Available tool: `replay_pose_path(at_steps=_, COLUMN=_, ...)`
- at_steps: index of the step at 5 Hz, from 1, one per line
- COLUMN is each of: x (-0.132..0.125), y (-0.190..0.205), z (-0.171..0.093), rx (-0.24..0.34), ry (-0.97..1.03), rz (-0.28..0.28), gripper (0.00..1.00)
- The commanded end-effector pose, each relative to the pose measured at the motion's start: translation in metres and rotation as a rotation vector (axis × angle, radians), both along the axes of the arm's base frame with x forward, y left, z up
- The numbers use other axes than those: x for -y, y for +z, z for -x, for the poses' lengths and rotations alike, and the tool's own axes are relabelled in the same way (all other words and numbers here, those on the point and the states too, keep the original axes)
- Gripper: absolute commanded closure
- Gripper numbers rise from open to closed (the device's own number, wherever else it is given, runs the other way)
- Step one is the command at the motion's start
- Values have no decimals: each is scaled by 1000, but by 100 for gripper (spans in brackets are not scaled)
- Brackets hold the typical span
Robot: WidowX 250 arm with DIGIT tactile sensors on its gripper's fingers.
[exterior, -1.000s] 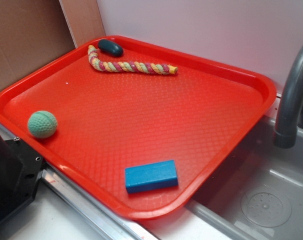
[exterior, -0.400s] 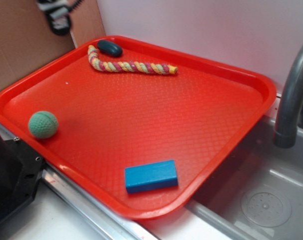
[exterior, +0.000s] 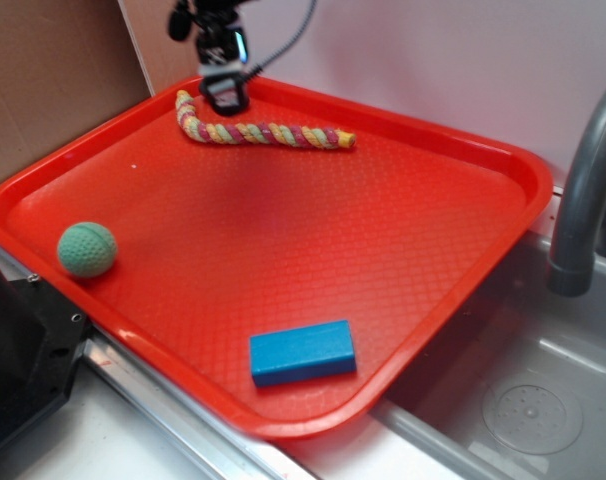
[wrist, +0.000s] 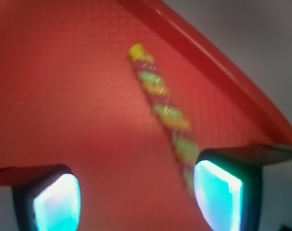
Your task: Grab the multicolored rope.
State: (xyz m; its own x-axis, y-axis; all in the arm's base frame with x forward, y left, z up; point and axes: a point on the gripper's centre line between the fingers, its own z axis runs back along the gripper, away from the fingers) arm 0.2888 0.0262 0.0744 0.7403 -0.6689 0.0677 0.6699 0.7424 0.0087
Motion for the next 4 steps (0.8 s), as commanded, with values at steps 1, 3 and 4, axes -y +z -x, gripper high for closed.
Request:
replay_pose_path(at_steps=1, x=15, y=-27, z=-22, rx=82, ry=-14, rz=-14, gripper=0)
replay_pose_path(at_steps=3, x=18, y=-61, z=-34, rx=45, ry=-56, rz=-1, gripper=0)
replay_pose_path(at_steps=4, x=21, y=-64, z=-32, rx=38, ry=-16, rz=-3, gripper=100)
